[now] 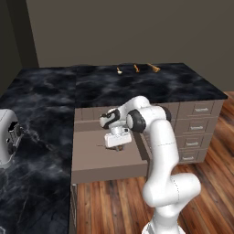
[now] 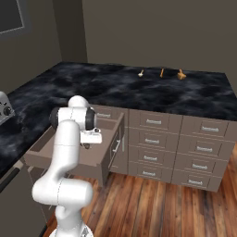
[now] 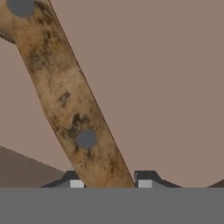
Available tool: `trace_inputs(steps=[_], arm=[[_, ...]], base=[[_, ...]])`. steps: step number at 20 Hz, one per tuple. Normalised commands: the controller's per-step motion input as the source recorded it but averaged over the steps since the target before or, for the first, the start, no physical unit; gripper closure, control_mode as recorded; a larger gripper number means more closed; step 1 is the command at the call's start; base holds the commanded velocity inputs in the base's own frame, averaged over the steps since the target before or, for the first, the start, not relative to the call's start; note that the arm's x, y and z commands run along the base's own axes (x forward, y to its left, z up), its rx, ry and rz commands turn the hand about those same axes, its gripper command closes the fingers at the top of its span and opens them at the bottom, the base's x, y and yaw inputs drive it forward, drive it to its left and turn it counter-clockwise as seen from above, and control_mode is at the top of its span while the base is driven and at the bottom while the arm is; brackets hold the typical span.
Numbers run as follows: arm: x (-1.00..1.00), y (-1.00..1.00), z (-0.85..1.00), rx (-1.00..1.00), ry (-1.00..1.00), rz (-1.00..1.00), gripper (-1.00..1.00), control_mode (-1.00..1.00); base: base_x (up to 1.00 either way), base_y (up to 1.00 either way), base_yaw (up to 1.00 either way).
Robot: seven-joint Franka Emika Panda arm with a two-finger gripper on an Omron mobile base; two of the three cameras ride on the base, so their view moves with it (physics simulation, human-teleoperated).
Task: Pick up the metallic utensils from the counter and place them in the open drawer. Make sure not to pick up any wooden utensils.
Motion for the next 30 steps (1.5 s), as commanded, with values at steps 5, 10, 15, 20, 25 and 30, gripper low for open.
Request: trace_inputs(steps=[5,10,15,20,25,30], arm=[[0.03,0.02,-0.12,-0.03,-0.13,-0.12,1.00,-1.00],[0.14,0.00,-0.12,0.00,-0.18,-0.14,1.00,-1.00],[0.11,0.01,-0.03,0.00,-0.09,-0.11,1.00,-1.00],[0.00,0.08,0.00,0.00,-0.02,-0.07,-1.00,-1.00],[0.00,0.02,0.00,0.00,0.00,-0.05,-1.00,-1.00],[-0.02,0.00,0.12,-0.03,-0.03,0.00,-1.00,-1.00]], base=[[0.00,0.00,0.00],[0.00,0.00,0.00],[0.00,0.00,0.00],[0.00,0.00,0.00],[0.00,0.00,0.00],[0.00,0.00,0.00]])
